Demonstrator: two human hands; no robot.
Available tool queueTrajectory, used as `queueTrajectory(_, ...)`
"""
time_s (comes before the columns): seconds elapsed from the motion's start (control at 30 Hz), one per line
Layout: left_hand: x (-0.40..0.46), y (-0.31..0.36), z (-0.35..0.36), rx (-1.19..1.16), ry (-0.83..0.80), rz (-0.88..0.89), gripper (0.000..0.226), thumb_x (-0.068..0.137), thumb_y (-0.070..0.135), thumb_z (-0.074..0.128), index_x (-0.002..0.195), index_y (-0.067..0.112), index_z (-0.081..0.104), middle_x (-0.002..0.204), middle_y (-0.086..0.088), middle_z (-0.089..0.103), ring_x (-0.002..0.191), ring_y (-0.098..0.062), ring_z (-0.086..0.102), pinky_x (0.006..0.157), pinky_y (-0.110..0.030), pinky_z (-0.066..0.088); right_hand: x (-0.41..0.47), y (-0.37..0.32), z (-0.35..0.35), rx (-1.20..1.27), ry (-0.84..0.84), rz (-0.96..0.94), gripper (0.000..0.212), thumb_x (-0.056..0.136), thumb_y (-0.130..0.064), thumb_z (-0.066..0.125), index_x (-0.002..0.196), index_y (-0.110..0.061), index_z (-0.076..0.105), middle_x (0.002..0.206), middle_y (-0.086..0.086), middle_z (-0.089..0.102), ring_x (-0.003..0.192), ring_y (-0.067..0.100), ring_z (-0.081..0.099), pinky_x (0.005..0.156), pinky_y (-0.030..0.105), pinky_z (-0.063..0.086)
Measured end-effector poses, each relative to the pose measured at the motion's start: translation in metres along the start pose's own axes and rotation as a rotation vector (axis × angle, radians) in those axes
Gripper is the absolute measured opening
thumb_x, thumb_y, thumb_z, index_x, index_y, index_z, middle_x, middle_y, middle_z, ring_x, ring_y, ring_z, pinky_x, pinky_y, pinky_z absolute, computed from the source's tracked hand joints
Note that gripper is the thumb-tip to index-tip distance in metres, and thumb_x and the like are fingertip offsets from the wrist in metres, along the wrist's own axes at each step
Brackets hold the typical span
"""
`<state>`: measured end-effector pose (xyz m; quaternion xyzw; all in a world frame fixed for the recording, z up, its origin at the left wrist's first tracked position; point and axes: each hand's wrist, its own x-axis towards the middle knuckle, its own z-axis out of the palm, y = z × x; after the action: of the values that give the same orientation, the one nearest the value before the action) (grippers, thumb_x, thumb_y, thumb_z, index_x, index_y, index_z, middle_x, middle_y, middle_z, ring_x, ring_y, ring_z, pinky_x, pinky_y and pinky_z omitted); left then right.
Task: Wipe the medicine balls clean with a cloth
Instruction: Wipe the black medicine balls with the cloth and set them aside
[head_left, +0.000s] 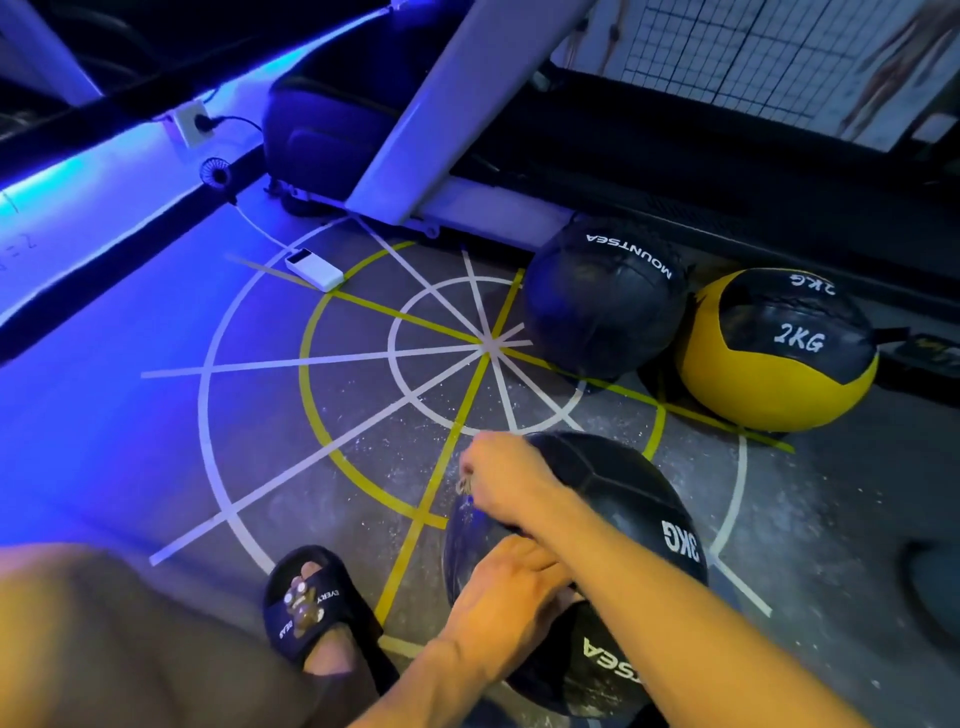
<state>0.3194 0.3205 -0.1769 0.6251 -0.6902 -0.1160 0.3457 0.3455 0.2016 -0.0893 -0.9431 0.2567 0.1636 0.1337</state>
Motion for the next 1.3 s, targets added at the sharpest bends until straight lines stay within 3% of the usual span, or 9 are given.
queueTrajectory(0.1,0.000,-0.005,0.001,-0.060,-0.024,-0.027,0.028,0.105,0.026,0.056,0.131,0.025,0.065,0.143,0.011,0.060,0.134,-0.015,0.053,0.112,-0.039,0.043,0.000,0.021,-0.003,-0.069,0.087,-0.003,0.019,0.097,-0.015,0.062,0.113,-0.018,0.071,0.114,0.003,0.061,0.105,0.025,0.061,0.089,0.042,0.058)
queueTrajectory(0.23,-0.004,-0.004,0.007,-0.046,-0.015,-0.057,0.051,0.101,0.026,0.058,0.151,0.034,0.048,0.163,0.023,0.031,0.152,-0.004,0.027,0.121,-0.038,0.034,-0.010,0.099,-0.028,0.228,0.211,0.369,0.012,0.094,-0.024,0.068,0.101,-0.020,0.077,0.107,0.002,0.070,0.096,0.023,0.067,0.084,0.029,0.051)
queueTrajectory(0.33,-0.010,0.001,-0.010,0.102,0.000,-0.037,0.047,0.101,0.040,0.054,0.147,0.036,0.053,0.160,0.023,0.038,0.150,0.001,0.028,0.119,-0.025,0.029,-0.046,0.152,-0.024,0.404,0.251,0.575,0.013,0.094,-0.031,0.072,0.087,-0.020,0.075,0.086,0.002,0.074,0.076,0.019,0.064,0.069,0.026,0.043)
queueTrajectory(0.47,-0.012,0.007,-0.039,0.150,0.109,-0.097,0.040,0.101,0.057,0.051,0.128,0.034,0.069,0.144,0.023,0.057,0.137,0.001,0.048,0.108,-0.027,0.041,-0.103,0.167,0.003,0.606,0.326,0.687,0.014,0.100,-0.020,0.064,0.108,-0.015,0.074,0.081,-0.002,0.070,0.049,0.002,0.055,0.047,0.014,0.040)
queueTrajectory(0.77,-0.019,-0.015,-0.074,0.187,0.067,-0.272,0.051,0.095,0.069,0.051,0.131,0.038,0.068,0.142,0.027,0.056,0.128,-0.001,0.054,0.104,-0.027,0.051,-0.140,0.104,0.028,0.818,0.475,0.553,0.015,0.094,-0.024,0.070,0.094,-0.039,0.067,0.081,-0.020,0.069,0.068,0.004,0.061,0.059,0.018,0.045)
queueTrajectory(0.93,-0.030,-0.008,-0.076,0.109,0.039,-0.320,0.051,0.097,0.072,0.043,0.141,0.048,0.057,0.147,0.039,0.043,0.141,0.014,0.033,0.116,-0.011,0.026,-0.148,0.121,0.035,0.697,0.451,0.804,0.012,0.095,-0.018,0.067,0.101,-0.024,0.075,0.093,-0.004,0.075,0.072,0.014,0.063,0.068,0.029,0.051)
queueTrajectory(1.07,-0.028,0.002,-0.072,0.077,-0.029,-0.269,0.049,0.100,0.071,0.039,0.146,0.055,0.046,0.150,0.045,0.032,0.145,0.017,0.020,0.118,-0.009,0.019,-0.119,0.087,0.021,0.533,0.467,0.705,0.011,0.100,-0.028,0.063,0.099,-0.025,0.073,0.089,-0.014,0.066,0.066,-0.004,0.055,0.053,0.012,0.036)
queueTrajectory(1.23,-0.026,0.005,-0.064,0.109,-0.019,-0.189,0.041,0.103,0.058,0.047,0.141,0.045,0.057,0.147,0.035,0.047,0.143,0.009,0.034,0.117,-0.016,0.031,-0.071,0.017,0.008,0.317,0.375,0.284,0.021,0.101,-0.024,0.057,0.115,-0.024,0.073,0.116,-0.005,0.061,0.109,0.015,0.056,0.093,0.033,0.051)
queueTrajectory(1.3,-0.025,0.004,-0.063,0.103,-0.016,-0.195,0.041,0.103,0.058,0.047,0.141,0.046,0.056,0.147,0.035,0.047,0.143,0.009,0.034,0.117,-0.015,0.031,-0.072,0.024,0.006,0.302,0.331,0.215,0.023,0.102,-0.021,0.055,0.116,-0.023,0.072,0.117,-0.005,0.060,0.108,0.014,0.055,0.088,0.029,0.051)
